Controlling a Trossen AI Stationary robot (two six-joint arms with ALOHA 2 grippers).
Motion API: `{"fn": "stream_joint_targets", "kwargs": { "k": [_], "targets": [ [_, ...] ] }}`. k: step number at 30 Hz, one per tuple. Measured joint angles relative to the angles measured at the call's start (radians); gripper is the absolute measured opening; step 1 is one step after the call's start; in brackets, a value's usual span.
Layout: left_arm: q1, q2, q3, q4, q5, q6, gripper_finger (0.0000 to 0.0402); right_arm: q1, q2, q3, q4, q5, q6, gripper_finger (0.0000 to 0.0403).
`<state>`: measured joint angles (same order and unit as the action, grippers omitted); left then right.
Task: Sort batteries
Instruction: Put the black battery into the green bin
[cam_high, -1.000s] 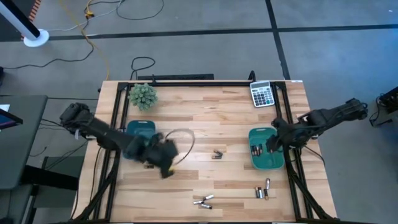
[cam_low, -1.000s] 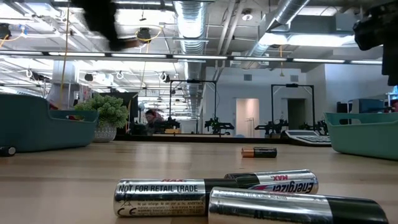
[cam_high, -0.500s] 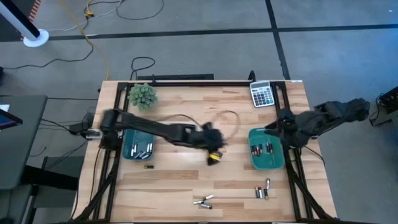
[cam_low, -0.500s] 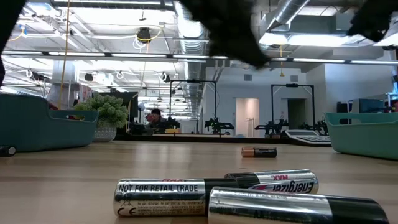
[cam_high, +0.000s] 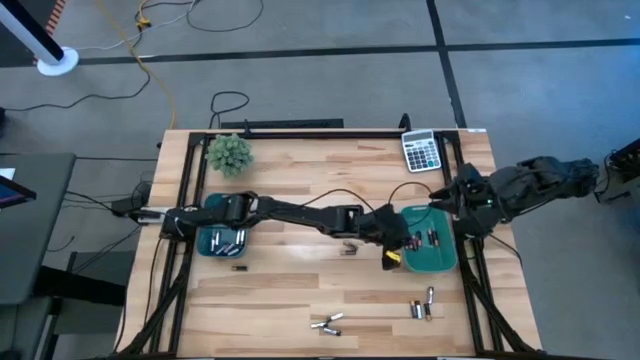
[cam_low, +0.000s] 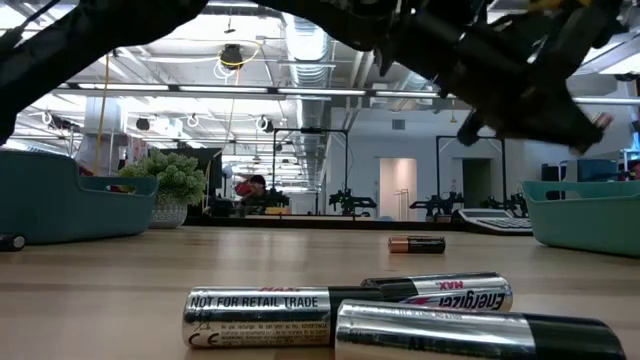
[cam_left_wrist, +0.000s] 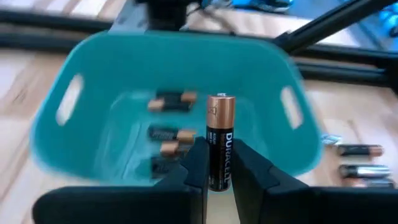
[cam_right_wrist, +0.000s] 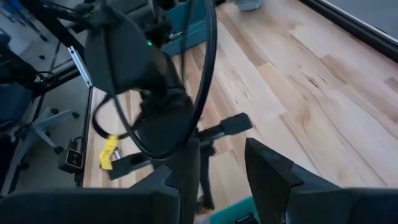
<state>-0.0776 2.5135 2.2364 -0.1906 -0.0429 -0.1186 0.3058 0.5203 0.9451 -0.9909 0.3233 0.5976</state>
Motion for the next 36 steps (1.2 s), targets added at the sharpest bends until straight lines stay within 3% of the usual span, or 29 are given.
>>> {"fn": "stream_joint_targets", "kwargs": {
  "k": [5, 13, 23, 31, 36],
  "targets": [
    [0.017, -0.006, 0.000, 0.007, -0.063, 0.039, 0.0036, 0.000, 0.011, 0.000, 0.000, 0.000, -0.004, 0.0143],
    [0.021, 0.058, 0.001, 0.159, -0.062, 0.035, 0.0036, 0.000, 0.010, 0.000, 0.001, -0.003, -0.004, 0.0143],
    [0.021, 0.088, 0.000, 0.150, -0.062, 0.001, 0.0036, 0.002, 0.024, 0.000, 0.004, -0.003, -0.004, 0.0143],
    [0.023, 0.089, 0.000, 0.138, -0.089, 0.001, 0.0114, 0.002, 0.024, 0.000, 0.003, -0.003, -0.003, 0.0143],
    [0.024, 0.089, 0.000, 0.127, -0.089, 0.002, 0.0123, 0.002, 0.024, 0.000, 0.001, -0.004, -0.002, 0.0143]
  ]
}}
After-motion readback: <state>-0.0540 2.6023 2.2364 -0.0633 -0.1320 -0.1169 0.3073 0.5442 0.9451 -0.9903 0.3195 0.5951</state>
